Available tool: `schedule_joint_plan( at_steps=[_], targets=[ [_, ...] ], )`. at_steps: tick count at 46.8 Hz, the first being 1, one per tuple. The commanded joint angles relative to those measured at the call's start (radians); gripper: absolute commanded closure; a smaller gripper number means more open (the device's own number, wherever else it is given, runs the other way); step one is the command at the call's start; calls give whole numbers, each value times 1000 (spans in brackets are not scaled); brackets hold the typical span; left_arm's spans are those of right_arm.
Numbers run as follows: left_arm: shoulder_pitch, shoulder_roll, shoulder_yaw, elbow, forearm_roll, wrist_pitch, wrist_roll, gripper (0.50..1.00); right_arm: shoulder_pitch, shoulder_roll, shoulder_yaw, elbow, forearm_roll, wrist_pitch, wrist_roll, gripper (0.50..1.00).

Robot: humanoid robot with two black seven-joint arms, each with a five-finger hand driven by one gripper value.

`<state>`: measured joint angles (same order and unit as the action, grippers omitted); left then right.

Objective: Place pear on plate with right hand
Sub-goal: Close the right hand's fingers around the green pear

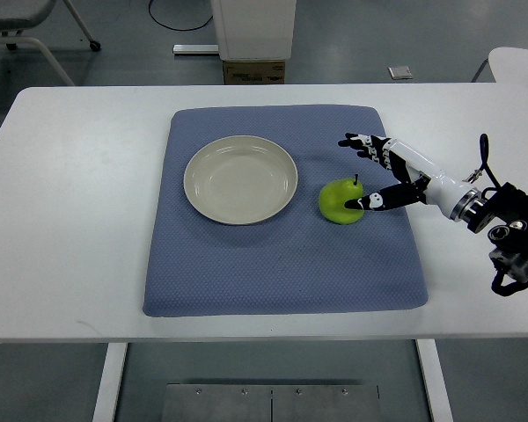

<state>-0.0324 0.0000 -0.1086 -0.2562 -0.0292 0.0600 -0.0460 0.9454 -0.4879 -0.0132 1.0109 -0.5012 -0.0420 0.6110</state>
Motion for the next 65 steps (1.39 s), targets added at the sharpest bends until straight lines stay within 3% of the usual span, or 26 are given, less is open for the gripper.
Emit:
schedule_joint_plan(
  at_steps=[1, 18, 49, 53, 57, 60, 63, 64, 65],
  targets=[
    [0, 0, 0, 0, 0, 0, 0, 500, -2, 12, -10, 0, 0, -16, 0, 519],
    [0, 0, 0, 0, 0, 0, 0, 500, -5, 81, -62, -11, -7, -124, 0, 521],
    [0, 0, 1, 0, 0, 0, 0, 500, -10, 84, -131, -43, -8, -199, 0, 597],
    [-1, 0, 0, 0, 0, 0, 0, 500, -10, 86, -133, -43, -8, -203, 0, 634],
    [0, 0, 0, 0, 0, 0, 0, 500, -10, 86, -133, -44, -8, -203, 0, 726],
    [0, 0, 0, 0, 0, 0, 0, 500, -11, 88, -133, -46, -10, -205, 0, 824],
    [0, 0, 0, 0, 0, 0, 0, 500, -11, 98, -133, -49, -10, -205, 0, 966],
    [0, 0, 0, 0, 0, 0, 0, 500, -11, 100, -133, -51, -11, -205, 0, 1000],
    [0, 0, 0, 0, 0, 0, 0, 500, -11, 103, -134, -54, -11, -205, 0, 1000]
  ],
)
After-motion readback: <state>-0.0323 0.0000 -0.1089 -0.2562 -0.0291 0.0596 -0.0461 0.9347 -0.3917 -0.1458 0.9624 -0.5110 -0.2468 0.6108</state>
